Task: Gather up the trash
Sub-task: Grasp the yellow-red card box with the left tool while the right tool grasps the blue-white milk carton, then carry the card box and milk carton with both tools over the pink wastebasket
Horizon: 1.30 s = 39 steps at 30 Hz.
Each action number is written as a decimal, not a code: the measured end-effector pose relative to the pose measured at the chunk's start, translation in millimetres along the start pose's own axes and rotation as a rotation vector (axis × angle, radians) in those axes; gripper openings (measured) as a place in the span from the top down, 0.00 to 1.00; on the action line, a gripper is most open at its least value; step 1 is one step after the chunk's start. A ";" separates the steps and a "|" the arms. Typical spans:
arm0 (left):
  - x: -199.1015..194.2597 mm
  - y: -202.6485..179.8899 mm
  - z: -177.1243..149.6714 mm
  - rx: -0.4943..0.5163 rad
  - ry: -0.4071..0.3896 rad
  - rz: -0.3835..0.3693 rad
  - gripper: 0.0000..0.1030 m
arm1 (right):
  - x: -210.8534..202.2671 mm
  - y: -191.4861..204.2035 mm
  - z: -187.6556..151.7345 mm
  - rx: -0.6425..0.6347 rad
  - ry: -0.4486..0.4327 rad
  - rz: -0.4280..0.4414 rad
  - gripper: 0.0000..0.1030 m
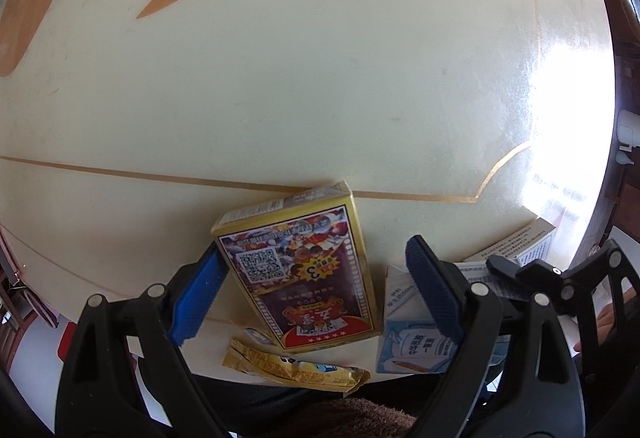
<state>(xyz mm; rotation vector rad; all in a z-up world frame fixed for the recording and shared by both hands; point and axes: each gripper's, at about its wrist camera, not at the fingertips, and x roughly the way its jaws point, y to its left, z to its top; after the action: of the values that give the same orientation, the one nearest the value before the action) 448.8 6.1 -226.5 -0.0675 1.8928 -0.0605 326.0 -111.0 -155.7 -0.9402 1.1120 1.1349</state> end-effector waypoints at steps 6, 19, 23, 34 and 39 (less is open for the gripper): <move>4.5 -16.1 -11.6 0.002 -0.014 0.026 0.26 | -3.2 11.7 -3.4 0.006 -0.016 -0.053 0.30; -15.1 -38.8 -30.0 0.054 -0.085 0.053 0.39 | -26.7 43.4 -15.4 0.086 -0.064 -0.122 0.31; -16.9 -46.4 -52.2 0.065 -0.106 0.061 0.39 | -37.0 50.6 -21.2 0.117 -0.060 -0.134 0.31; -43.5 -57.7 -100.2 0.105 -0.167 0.069 0.39 | -68.4 68.5 -32.5 0.165 -0.032 -0.178 0.31; -47.6 -57.8 -131.1 0.133 -0.204 0.075 0.39 | -78.6 86.4 -34.5 0.176 -0.020 -0.193 0.31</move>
<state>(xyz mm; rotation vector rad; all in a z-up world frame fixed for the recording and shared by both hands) 340.5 -46.7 -135.5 0.0847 1.6821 -0.1233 230.4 -143.6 -87.7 -0.8760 1.0622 0.8738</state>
